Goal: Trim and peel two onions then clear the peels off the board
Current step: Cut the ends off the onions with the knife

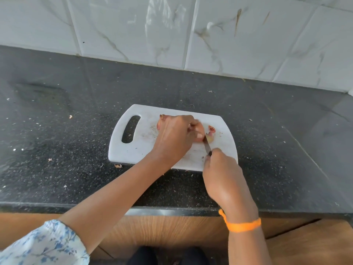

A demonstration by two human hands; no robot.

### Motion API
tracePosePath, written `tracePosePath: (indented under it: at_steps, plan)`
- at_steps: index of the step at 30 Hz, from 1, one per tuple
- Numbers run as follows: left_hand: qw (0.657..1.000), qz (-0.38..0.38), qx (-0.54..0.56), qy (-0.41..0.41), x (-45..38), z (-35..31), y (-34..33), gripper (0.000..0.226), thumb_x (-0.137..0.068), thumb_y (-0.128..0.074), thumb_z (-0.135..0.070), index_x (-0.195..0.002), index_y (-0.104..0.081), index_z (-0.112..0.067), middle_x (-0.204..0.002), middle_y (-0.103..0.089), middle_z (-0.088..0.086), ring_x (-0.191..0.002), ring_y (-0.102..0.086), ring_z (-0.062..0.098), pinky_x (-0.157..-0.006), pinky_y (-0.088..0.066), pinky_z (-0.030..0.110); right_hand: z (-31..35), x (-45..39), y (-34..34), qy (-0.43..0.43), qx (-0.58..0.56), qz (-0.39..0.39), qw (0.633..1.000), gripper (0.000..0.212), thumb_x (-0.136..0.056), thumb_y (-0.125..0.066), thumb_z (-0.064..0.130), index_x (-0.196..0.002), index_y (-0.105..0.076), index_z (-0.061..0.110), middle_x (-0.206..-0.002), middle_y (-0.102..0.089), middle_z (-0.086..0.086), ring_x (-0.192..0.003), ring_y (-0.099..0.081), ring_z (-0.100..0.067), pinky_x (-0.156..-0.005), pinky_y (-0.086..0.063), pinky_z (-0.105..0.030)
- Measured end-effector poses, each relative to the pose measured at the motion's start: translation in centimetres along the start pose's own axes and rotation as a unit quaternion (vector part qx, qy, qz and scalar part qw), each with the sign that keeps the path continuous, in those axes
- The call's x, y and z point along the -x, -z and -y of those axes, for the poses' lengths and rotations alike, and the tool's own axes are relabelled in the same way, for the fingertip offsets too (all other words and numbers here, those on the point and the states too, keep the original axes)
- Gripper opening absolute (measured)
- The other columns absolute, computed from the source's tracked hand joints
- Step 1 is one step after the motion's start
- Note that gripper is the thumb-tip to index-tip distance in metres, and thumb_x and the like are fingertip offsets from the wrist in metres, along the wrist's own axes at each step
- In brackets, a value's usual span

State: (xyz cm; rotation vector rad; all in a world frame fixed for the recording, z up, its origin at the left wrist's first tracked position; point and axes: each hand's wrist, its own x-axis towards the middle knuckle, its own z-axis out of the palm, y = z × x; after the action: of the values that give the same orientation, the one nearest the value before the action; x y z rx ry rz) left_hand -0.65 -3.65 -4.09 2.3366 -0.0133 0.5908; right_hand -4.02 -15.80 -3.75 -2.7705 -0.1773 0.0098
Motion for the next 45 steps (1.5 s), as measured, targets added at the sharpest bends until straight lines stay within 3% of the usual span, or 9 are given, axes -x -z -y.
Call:
tracePosePath:
  at_steps: [4,13,20,24,26,30,34,38,45]
  plan:
    - [1.000,0.011,0.023,-0.011,0.4,0.2,-0.1,0.027,-0.081,-0.068,-0.007,-0.109,-0.068,-0.008,-0.087,-0.072,0.000,-0.069,-0.056,0.003,-0.071,-0.037,0.005,-0.1,-2.4,0.4,-0.012,0.014,0.018,1.000,0.026,-0.101,-0.032,0.021,-0.115,-0.048,0.005,-0.110,-0.059,-0.015,-0.095,-0.056,-0.028,-0.070,-0.036,-0.030]
    - [0.998,0.043,0.022,-0.044,0.5,0.8,-0.7,0.031,-0.078,-0.068,-0.002,-0.102,-0.050,-0.009,-0.086,-0.065,0.000,-0.083,-0.062,0.019,-0.074,-0.050,0.034,-1.3,-2.6,1.8,-0.029,-0.057,-0.037,0.997,0.024,-0.102,-0.033,0.023,-0.109,-0.049,0.006,-0.104,-0.059,-0.015,-0.084,-0.051,-0.026,-0.069,-0.037,-0.034]
    - [0.997,0.049,0.033,-0.051,0.3,0.9,-1.2,0.050,-0.081,-0.068,-0.007,-0.124,-0.045,-0.014,-0.116,-0.056,0.002,-0.101,-0.055,0.019,-0.084,-0.047,0.032,-0.8,-1.9,1.1,-0.003,-0.065,0.023,0.998,0.022,-0.101,-0.032,0.022,-0.115,-0.047,0.011,-0.091,-0.048,-0.003,-0.087,-0.054,-0.025,-0.071,-0.041,-0.035]
    - [0.988,0.015,0.151,-0.013,-0.5,0.5,-0.1,0.046,-0.084,-0.070,-0.016,-0.127,-0.053,-0.017,-0.120,-0.052,-0.003,-0.103,-0.056,0.011,-0.086,-0.051,0.020,-1.1,-2.1,0.8,-0.002,-0.051,0.008,0.999,0.020,-0.100,-0.034,0.018,-0.111,-0.048,0.012,-0.088,-0.048,-0.004,-0.084,-0.055,-0.029,-0.067,-0.040,-0.035]
    - [0.960,0.011,0.275,0.054,-0.8,0.3,0.7,0.039,-0.084,-0.069,-0.018,-0.121,-0.057,-0.019,-0.118,-0.059,-0.004,-0.099,-0.062,0.012,-0.084,-0.052,0.021,-1.2,-2.2,0.6,-0.004,-0.059,0.006,0.998,0.019,-0.100,-0.034,0.021,-0.110,-0.049,0.014,-0.088,-0.049,-0.003,-0.084,-0.056,-0.027,-0.067,-0.042,-0.035]
    - [0.835,0.051,0.532,0.133,-1.0,0.3,1.9,0.023,-0.090,-0.059,-0.016,-0.112,-0.063,-0.008,-0.113,-0.067,0.008,-0.100,-0.067,0.022,-0.084,-0.055,0.025,-1.4,-2.2,0.5,-0.004,-0.107,-0.011,0.994,0.016,-0.101,-0.034,0.023,-0.106,-0.048,0.016,-0.086,-0.052,0.000,-0.077,-0.054,-0.018,-0.061,-0.039,-0.032]
    - [0.752,0.062,0.630,0.183,-1.4,0.8,2.2,0.035,-0.089,-0.054,-0.028,-0.107,-0.061,0.001,-0.094,-0.072,0.011,-0.090,-0.069,0.019,-0.081,-0.056,0.022,-0.4,-1.4,1.2,0.067,-0.241,-0.152,0.956,0.015,-0.101,-0.035,0.021,-0.101,-0.051,0.020,-0.072,-0.051,0.009,-0.065,-0.050,-0.007,-0.052,-0.034,-0.022]
    - [0.728,0.064,0.653,0.198,-1.4,0.9,2.3,0.053,-0.079,-0.058,-0.033,-0.113,-0.058,0.007,-0.093,-0.071,0.012,-0.087,-0.070,0.018,-0.079,-0.056,0.022,1.7,-0.3,1.5,0.164,-0.319,-0.193,0.913,0.017,-0.100,-0.037,0.022,-0.098,-0.054,0.026,-0.059,-0.048,0.007,-0.055,-0.045,-0.010,-0.050,-0.034,-0.024]
    - [0.746,0.084,0.634,0.184,-1.2,0.8,2.4,0.028,-0.078,-0.057,-0.037,-0.071,-0.064,-0.011,-0.098,-0.064,0.015,-0.076,-0.067,0.012,-0.070,-0.054,0.018,3.4,0.2,-0.8,0.175,-0.317,-0.182,0.914,0.018,-0.100,-0.036,0.022,-0.102,-0.053,0.028,-0.058,-0.045,0.016,-0.053,-0.045,-0.004,-0.048,-0.031,-0.014]
